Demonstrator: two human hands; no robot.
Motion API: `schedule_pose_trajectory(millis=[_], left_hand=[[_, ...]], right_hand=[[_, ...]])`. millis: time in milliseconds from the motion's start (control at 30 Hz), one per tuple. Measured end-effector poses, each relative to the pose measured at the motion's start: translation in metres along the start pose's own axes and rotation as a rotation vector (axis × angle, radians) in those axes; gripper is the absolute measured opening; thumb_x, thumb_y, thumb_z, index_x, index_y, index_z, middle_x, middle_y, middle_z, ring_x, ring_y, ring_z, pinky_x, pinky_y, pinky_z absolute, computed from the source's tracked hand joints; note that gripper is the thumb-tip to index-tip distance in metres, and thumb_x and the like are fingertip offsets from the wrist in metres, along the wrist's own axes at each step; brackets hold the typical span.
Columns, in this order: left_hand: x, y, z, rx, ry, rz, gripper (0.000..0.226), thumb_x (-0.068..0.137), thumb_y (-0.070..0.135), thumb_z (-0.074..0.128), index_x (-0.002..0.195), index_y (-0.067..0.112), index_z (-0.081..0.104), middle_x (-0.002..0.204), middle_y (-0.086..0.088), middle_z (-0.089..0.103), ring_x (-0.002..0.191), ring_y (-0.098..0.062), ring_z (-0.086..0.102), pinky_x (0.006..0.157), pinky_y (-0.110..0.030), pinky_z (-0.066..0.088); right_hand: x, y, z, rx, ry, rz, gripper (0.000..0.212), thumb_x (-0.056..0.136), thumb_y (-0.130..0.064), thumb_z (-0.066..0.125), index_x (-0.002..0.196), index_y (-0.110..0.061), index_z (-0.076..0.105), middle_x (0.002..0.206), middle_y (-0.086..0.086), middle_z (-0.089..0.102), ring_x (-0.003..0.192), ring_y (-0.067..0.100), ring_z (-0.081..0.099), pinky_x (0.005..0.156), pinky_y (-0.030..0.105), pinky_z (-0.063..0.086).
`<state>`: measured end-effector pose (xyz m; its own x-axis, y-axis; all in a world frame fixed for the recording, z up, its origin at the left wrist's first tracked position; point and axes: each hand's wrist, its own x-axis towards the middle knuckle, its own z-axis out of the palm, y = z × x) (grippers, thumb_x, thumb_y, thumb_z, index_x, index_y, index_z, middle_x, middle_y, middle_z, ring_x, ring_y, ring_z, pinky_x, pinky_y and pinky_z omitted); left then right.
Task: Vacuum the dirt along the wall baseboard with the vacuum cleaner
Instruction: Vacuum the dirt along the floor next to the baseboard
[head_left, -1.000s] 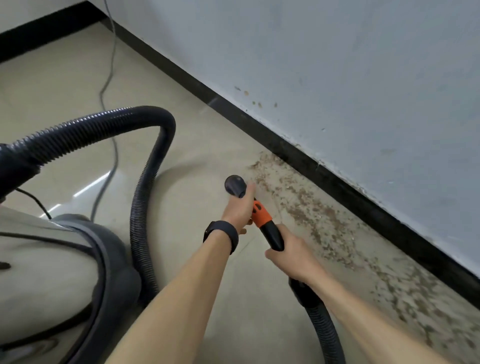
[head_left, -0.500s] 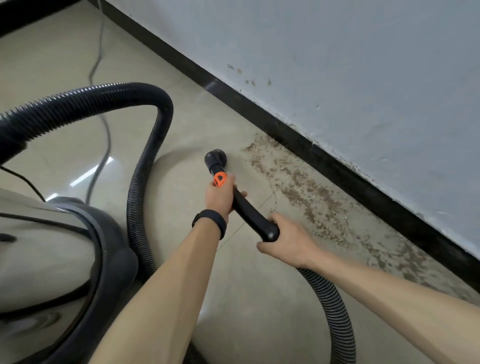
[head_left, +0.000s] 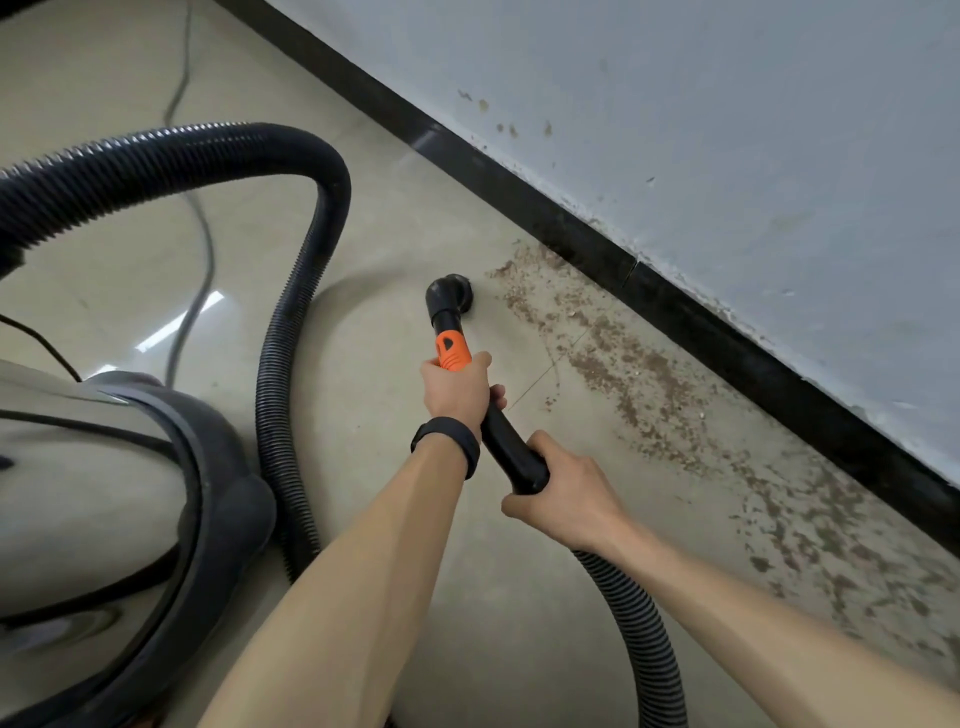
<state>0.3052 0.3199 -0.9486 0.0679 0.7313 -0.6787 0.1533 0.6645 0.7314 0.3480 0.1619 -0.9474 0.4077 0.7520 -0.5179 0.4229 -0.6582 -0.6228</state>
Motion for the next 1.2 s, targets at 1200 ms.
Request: schedule_pose_trajectory(millis=[1200], left_hand=[[0.01, 0.048, 0.058, 0.282, -0.168, 0.02, 0.046, 0.095, 0.028, 0.061, 0.128, 0.008, 0.037, 0.117, -0.018, 0.058, 0.103, -0.038, 0.064, 0.088, -0.055, 0.056]], right_hand=[[0.043, -0.001, -0.073, -0.201, 0.168, 0.009, 0.032, 0.064, -0.052, 0.058, 0.09, -0.036, 0.048, 0.073, -0.005, 0.061, 0.062, 0.017, 0.059, 0.048, 0.03, 0.04]])
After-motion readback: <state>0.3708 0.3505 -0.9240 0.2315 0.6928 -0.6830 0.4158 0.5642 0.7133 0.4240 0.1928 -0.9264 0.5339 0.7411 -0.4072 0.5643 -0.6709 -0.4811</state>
